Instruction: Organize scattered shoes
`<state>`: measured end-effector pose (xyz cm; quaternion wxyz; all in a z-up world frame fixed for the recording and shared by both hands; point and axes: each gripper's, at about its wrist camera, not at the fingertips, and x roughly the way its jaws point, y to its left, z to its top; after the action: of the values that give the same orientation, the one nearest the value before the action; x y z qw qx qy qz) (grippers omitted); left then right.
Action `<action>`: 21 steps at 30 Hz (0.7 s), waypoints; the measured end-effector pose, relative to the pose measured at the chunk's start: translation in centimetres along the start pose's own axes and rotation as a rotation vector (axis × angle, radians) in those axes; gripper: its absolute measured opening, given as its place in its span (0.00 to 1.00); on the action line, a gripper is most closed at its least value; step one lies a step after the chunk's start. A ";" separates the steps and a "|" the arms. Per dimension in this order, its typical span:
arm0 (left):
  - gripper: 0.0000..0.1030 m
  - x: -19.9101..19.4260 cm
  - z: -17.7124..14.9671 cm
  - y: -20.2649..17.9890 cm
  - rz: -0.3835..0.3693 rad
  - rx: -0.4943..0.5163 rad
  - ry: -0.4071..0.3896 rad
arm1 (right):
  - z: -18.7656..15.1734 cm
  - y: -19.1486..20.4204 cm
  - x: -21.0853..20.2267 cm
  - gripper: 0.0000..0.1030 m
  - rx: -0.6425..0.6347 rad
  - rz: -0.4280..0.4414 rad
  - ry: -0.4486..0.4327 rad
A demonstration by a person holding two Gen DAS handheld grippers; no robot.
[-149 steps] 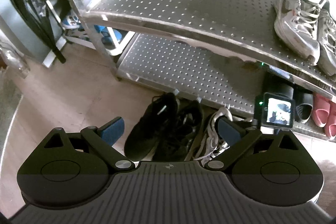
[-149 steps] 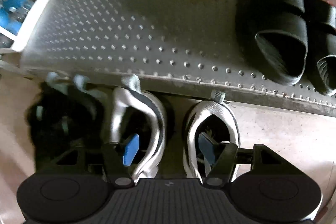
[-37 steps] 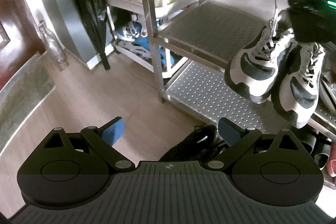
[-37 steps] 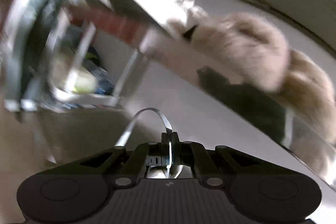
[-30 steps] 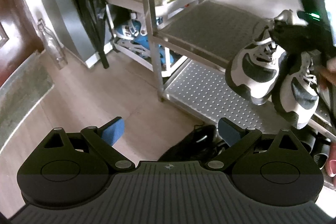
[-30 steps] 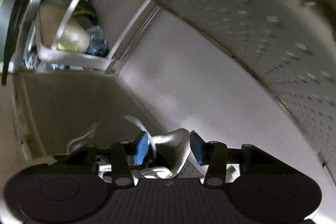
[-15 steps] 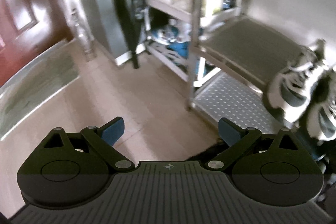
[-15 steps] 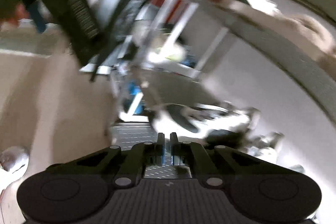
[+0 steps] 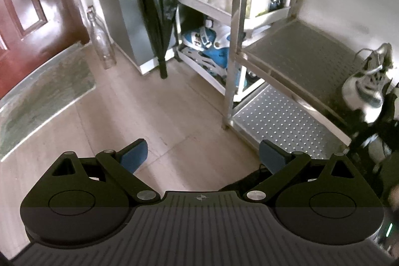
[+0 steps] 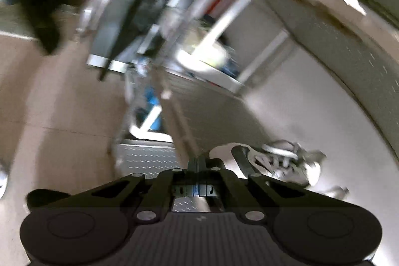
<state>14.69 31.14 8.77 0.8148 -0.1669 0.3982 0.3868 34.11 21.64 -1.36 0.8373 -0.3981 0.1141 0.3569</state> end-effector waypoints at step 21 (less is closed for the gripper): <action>0.96 0.1 -0.3 -1.5 -0.020 0.025 0.013 | -5.0 -0.9 -9.2 0.00 0.180 0.128 0.045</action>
<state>15.72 30.06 8.41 0.8180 -0.1631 0.4066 0.3726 28.57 12.84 0.19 0.8423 -0.3212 0.1896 0.3892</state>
